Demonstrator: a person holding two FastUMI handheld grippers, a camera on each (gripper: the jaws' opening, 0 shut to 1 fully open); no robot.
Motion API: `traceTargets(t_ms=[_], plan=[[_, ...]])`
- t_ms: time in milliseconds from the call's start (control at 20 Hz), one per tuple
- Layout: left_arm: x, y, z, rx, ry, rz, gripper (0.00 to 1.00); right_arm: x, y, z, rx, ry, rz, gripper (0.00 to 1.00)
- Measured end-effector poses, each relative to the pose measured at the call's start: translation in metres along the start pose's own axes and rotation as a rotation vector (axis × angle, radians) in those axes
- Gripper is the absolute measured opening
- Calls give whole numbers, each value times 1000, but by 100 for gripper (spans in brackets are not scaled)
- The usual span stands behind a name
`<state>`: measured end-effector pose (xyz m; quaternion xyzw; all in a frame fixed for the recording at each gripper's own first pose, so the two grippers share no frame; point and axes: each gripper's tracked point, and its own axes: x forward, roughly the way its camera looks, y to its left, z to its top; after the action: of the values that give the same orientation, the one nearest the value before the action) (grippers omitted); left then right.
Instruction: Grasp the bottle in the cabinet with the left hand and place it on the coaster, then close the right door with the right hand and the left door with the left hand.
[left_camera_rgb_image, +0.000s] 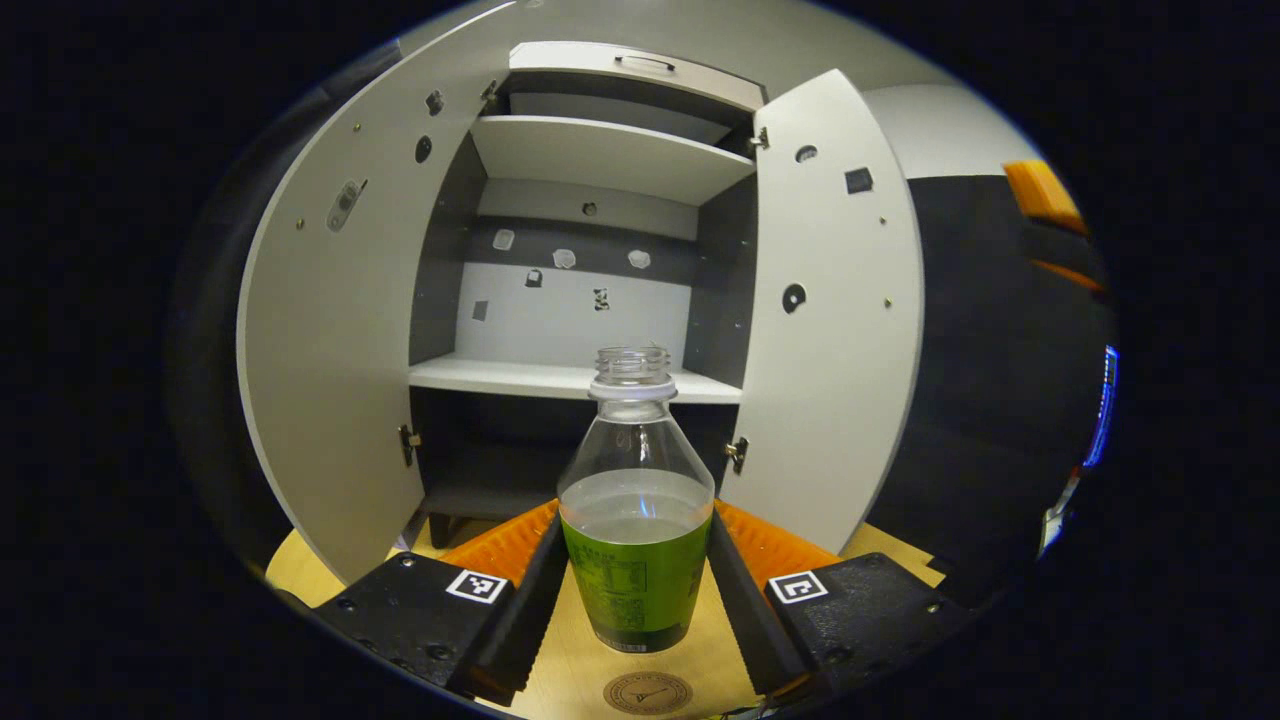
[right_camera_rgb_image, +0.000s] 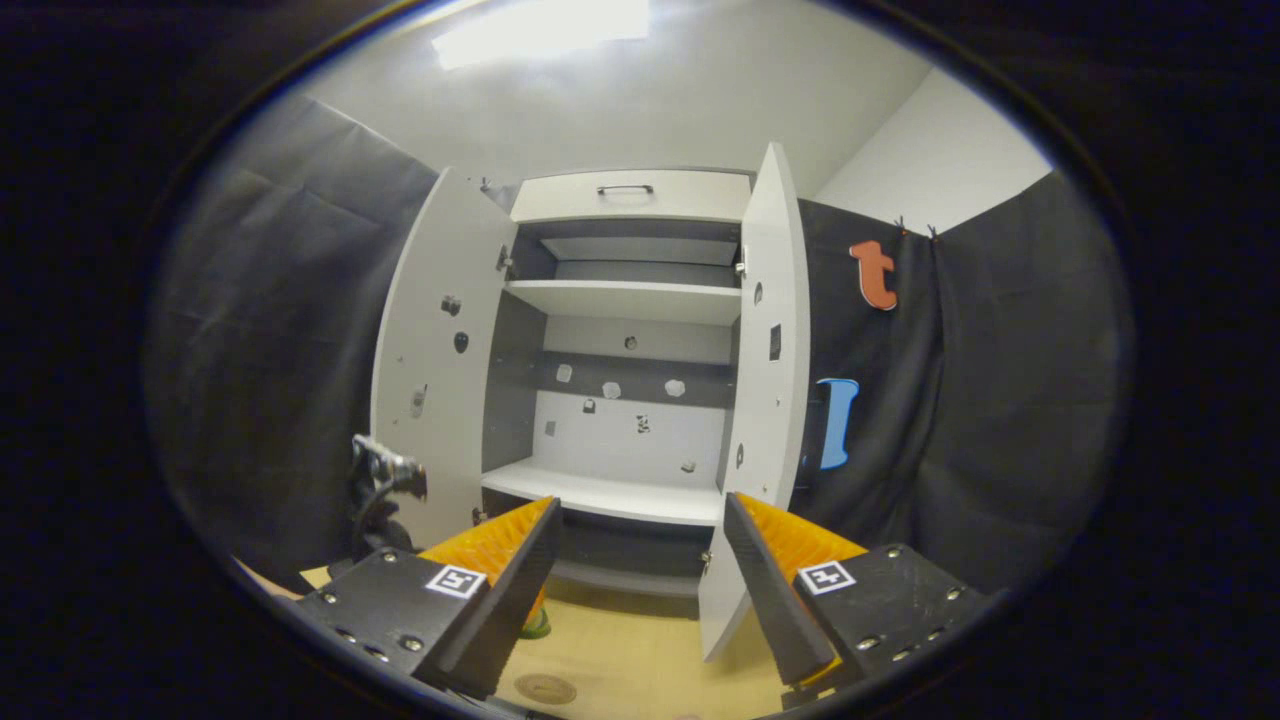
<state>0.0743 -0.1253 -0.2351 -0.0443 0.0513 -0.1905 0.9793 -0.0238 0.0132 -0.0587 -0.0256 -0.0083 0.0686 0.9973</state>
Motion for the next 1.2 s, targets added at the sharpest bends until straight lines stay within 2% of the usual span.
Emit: traceTargets(t_ms=[200,350,500,650,900,1200], plan=[[-6,-17,-53,74,-14,-48,80,8,0,-12,3,20,19,98],[-15,-35,-103,122,42,-102,80,16,5,-23,-15,30,50,98],[-25,-42,-136,161,81,-144,81,27,8,-38,-10,67,67,98],[-24,-39,-147,183,90,-162,80,37,13,-51,-7,90,81,98],[-14,-36,-155,142,120,-197,82,53,20,-68,-40,110,104,97],[-16,-43,-152,247,136,-240,85,65,24,-70,-42,107,116,98]])
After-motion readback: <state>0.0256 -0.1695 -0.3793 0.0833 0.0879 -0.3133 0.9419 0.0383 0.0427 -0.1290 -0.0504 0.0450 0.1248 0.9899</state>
